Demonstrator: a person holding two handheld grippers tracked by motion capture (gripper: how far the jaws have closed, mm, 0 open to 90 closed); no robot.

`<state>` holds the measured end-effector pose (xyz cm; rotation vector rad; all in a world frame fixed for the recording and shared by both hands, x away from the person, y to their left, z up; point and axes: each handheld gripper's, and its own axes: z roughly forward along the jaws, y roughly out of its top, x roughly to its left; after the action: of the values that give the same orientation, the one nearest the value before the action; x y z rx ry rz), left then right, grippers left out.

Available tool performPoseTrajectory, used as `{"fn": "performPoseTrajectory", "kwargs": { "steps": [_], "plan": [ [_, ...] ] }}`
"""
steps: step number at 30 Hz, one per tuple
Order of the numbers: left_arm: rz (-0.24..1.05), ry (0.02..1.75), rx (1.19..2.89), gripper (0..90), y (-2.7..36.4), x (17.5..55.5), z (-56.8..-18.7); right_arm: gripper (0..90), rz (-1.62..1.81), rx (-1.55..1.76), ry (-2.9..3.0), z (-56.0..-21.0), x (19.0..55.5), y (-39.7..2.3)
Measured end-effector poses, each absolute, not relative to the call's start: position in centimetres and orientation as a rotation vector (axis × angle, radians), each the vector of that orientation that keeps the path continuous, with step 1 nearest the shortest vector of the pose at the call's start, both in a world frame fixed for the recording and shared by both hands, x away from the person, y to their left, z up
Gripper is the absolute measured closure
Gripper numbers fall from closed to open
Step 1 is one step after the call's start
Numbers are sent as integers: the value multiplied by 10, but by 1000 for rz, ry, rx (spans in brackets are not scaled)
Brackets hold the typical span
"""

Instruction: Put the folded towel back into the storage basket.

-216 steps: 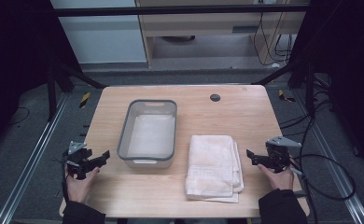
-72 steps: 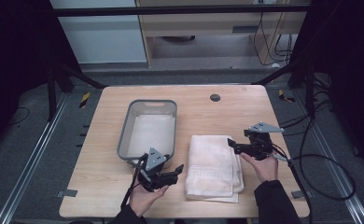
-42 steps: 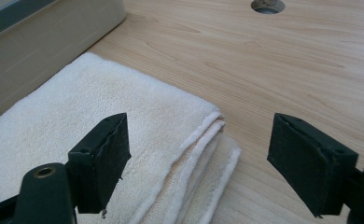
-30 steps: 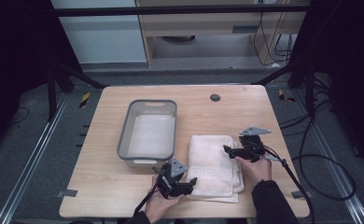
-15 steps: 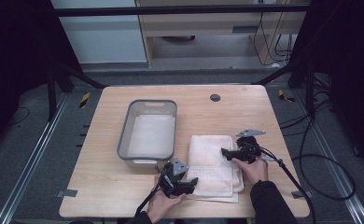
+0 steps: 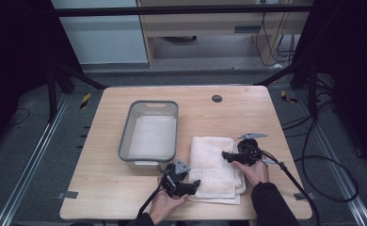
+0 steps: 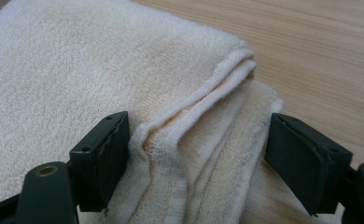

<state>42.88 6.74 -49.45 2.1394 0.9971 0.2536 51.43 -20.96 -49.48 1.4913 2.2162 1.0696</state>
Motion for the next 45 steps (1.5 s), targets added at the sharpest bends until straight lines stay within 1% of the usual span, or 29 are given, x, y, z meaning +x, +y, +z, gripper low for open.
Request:
{"fn": "performPoseTrajectory", "kwargs": {
  "steps": [3, 4, 7, 8, 10, 11, 12, 13, 14, 15, 16, 18, 21, 23, 24, 29, 30, 32, 35, 40, 45],
  "plan": [
    [233, 1011, 2141, 342, 68, 430, -495, 247, 1077, 1504, 2223, -495, 515, -209],
    [228, 1013, 2144, 342, 68, 431, -495, 277, 1090, 1526, 2232, -496, 515, -209],
    [219, 1019, 2142, 345, 67, 432, -495, 302, 1099, 1535, 2239, -496, 515, -209],
    [216, 1018, 2142, 346, 67, 432, -495, 331, 1105, 1537, 2245, -496, 515, -209],
    [215, 1014, 2144, 349, 66, 431, -496, 348, 1111, 1539, 2248, -496, 516, -209],
    [207, 1015, 2143, 353, 65, 431, -496, 373, 1119, 1543, 2251, -495, 515, -209],
    [201, 1006, 2148, 375, 65, 432, -496, 424, 1141, 1550, 2261, -495, 516, -209],
    [201, 1006, 2148, 395, 65, 432, -496, 450, 1153, 1558, 2269, -495, 516, -209],
    [170, 996, 2150, 422, 64, 432, -495, 474, 1161, 1570, 2272, -495, 516, -209],
    [170, 996, 2150, 453, 64, 432, -495, 474, 1161, 1570, 2272, -495, 516, -209],
    [154, 998, 2144, 474, 64, 432, -495, 509, 1178, 1589, 2280, -495, 517, -209],
    [119, 986, 2147, 519, 64, 434, -495, 540, 1193, 1601, 2288, -495, 518, -209],
    [88, 983, 2141, 577, 65, 435, -495, 565, 1205, 1607, 2292, -495, 518, -209],
    [70, 990, 2134, 594, 65, 435, -495, 591, 1218, 1602, 2294, -495, 518, -209],
    [45, 990, 2130, 627, 66, 436, -495, 618, 1224, 1595, 2293, -494, 518, -209],
    [48, 982, 2116, 712, 67, 435, -494, 654, 1232, 1595, 2292, -491, 517, -209],
    [44, 981, 2114, 712, 67, 435, -494, 654, 1232, 1595, 2292, -491, 517, -209],
    [22, 984, 2100, 745, 68, 435, -493, 661, 1227, 1585, 2301, -488, 517, -208],
    [45, 968, 2097, 758, 69, 433, -493, 664, 1236, 1580, 2296, -485, 516, -209],
    [48, 948, 2077, 765, 71, 432, -488, 665, 1259, 1577, 2284, -478, 513, -211],
    [64, 925, 2056, 766, 73, 428, -480, 667, 1309, 1542, 2249, -465, 506, -214]
  ]
}}
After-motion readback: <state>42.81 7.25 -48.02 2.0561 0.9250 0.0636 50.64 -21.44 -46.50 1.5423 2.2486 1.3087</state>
